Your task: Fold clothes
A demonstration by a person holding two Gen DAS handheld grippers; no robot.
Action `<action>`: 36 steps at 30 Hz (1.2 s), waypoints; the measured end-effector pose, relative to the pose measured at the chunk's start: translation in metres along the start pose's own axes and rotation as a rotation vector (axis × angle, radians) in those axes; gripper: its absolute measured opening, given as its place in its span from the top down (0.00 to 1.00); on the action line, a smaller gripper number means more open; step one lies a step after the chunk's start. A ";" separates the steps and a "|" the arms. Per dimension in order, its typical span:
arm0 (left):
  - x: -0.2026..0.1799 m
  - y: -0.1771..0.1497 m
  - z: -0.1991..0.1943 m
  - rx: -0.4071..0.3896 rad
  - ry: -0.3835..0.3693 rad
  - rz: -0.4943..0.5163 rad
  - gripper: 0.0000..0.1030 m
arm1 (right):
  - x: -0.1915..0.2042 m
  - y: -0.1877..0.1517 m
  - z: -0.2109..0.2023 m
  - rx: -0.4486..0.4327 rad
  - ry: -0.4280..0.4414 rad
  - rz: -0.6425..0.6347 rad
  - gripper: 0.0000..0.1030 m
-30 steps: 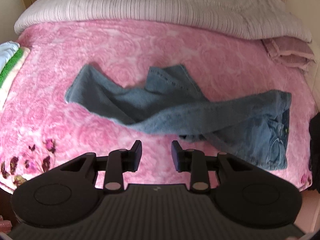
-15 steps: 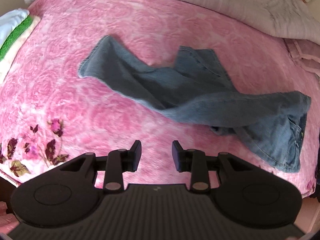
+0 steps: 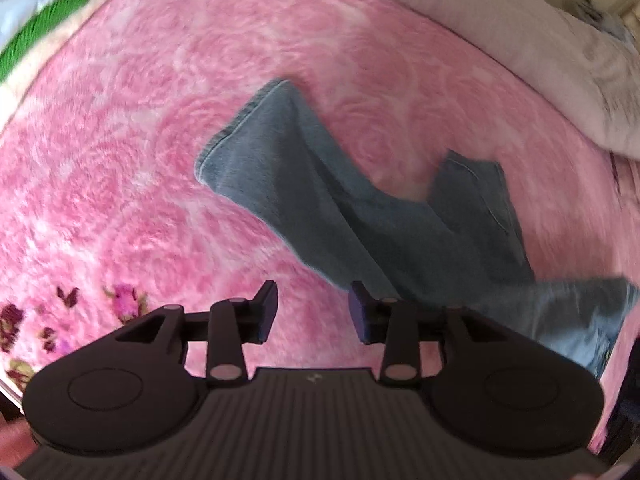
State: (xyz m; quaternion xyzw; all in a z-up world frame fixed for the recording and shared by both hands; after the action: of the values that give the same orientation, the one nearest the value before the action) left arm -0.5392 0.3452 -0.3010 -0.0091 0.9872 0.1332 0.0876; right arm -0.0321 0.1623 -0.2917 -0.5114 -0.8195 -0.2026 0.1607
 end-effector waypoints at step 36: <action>-0.124 0.287 -0.006 -0.384 -0.099 0.082 0.78 | 0.048 0.177 0.092 -0.142 0.138 0.297 0.67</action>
State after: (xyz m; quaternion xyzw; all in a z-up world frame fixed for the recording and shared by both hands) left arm -0.4300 0.6199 -0.1984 0.0212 0.9377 0.3227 0.1271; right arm 0.1019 0.3145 -0.3189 -0.6219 -0.7055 -0.2684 0.2082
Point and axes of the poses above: each gripper's, at about its wrist camera, not at the fingertips, and z roughly the way its jaws point, x to its left, y to its top, the point moved 7 cm from there along z, roughly the way its jaws point, and after that the axes turned 7 degrees about z, right-handed, at the moved point
